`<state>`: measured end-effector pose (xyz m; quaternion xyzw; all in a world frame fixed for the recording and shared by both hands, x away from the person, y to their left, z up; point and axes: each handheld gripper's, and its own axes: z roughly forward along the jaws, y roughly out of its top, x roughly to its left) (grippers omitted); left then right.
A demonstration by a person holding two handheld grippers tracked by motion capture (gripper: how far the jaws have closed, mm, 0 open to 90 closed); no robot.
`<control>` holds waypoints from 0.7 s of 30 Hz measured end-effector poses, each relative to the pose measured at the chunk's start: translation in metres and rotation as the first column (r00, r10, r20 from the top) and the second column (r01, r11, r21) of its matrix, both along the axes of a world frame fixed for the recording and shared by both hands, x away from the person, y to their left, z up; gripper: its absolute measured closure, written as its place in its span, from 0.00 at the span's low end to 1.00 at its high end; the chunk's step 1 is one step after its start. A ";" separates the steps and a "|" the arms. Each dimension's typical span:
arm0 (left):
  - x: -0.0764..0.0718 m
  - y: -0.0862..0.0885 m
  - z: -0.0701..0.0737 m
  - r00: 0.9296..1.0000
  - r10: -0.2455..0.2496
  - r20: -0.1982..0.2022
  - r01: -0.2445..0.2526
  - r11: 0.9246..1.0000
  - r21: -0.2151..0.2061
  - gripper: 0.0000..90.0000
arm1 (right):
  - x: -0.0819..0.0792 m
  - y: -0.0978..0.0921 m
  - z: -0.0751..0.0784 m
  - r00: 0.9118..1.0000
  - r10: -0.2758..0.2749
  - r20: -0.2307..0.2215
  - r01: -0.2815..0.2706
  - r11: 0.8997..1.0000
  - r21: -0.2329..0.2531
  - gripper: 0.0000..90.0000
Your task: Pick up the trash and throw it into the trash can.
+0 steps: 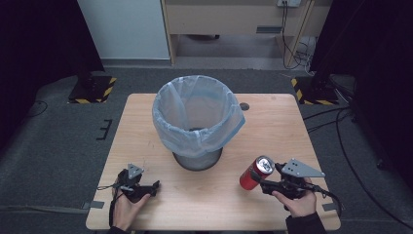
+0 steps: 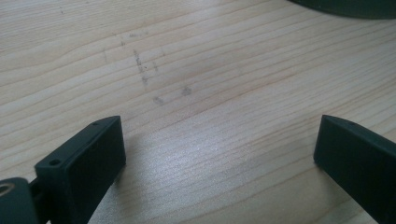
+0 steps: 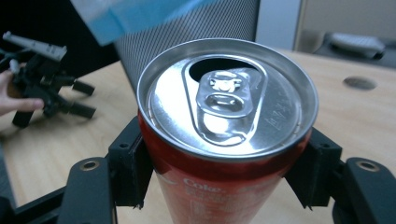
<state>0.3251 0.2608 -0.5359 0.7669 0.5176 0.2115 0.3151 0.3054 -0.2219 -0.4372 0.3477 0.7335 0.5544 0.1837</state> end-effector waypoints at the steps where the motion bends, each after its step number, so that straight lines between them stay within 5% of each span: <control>1: 0.000 0.000 0.000 1.000 0.000 0.000 0.000 1.000 0.000 0.01 | 0.000 0.000 0.002 1.000 -0.004 0.009 0.004 1.000 0.008 0.37; 11: 0.000 -0.001 0.000 1.000 0.001 0.001 -0.001 1.000 0.001 0.01 | 0.006 -0.001 0.041 0.993 -0.026 0.116 0.008 0.989 0.146 0.37; 21: 0.000 -0.001 0.000 1.000 0.001 0.001 -0.001 1.000 0.002 0.01 | 0.011 0.001 0.068 0.980 -0.050 0.194 0.006 0.976 0.220 0.37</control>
